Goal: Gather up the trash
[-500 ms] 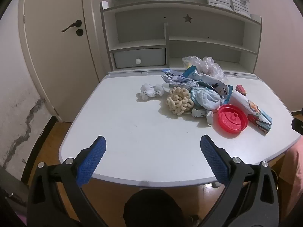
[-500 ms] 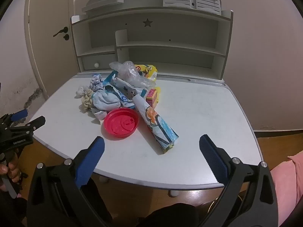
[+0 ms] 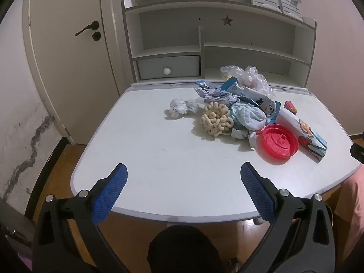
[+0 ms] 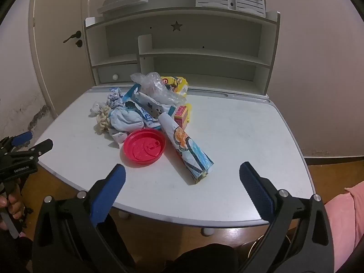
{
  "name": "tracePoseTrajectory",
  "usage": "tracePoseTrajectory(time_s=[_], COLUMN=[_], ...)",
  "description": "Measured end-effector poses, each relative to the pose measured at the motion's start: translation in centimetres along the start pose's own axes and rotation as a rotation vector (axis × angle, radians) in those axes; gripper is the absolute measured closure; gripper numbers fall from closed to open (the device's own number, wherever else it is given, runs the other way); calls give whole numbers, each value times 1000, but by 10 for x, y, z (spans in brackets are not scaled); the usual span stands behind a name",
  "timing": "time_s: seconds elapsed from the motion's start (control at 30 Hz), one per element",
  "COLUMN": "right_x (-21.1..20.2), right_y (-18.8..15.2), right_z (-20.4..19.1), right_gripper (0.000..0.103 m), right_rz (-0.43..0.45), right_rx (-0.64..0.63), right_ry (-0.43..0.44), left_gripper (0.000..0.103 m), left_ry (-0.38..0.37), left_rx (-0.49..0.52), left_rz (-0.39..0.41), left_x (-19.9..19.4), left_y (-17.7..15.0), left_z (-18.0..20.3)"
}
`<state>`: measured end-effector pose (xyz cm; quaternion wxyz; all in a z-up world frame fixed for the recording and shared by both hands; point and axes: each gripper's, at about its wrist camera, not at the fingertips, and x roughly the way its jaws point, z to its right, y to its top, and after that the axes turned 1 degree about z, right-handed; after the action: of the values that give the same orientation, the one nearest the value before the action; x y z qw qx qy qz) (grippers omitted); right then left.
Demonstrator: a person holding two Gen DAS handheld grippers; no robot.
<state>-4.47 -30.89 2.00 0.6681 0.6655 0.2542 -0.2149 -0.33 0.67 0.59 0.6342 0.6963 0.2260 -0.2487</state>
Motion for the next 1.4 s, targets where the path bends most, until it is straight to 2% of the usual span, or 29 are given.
tracePoseTrajectory(time_s=[1.4], right_x=[-4], right_y=[1], right_z=[-4], right_gripper=[6], right_rz=[2], right_rx=[-11], right_ry=[-2], left_gripper=[6], left_ry=[-1], left_rx=[-5], left_rz=[-4], left_x=[7], left_y=[-4], left_z=[5])
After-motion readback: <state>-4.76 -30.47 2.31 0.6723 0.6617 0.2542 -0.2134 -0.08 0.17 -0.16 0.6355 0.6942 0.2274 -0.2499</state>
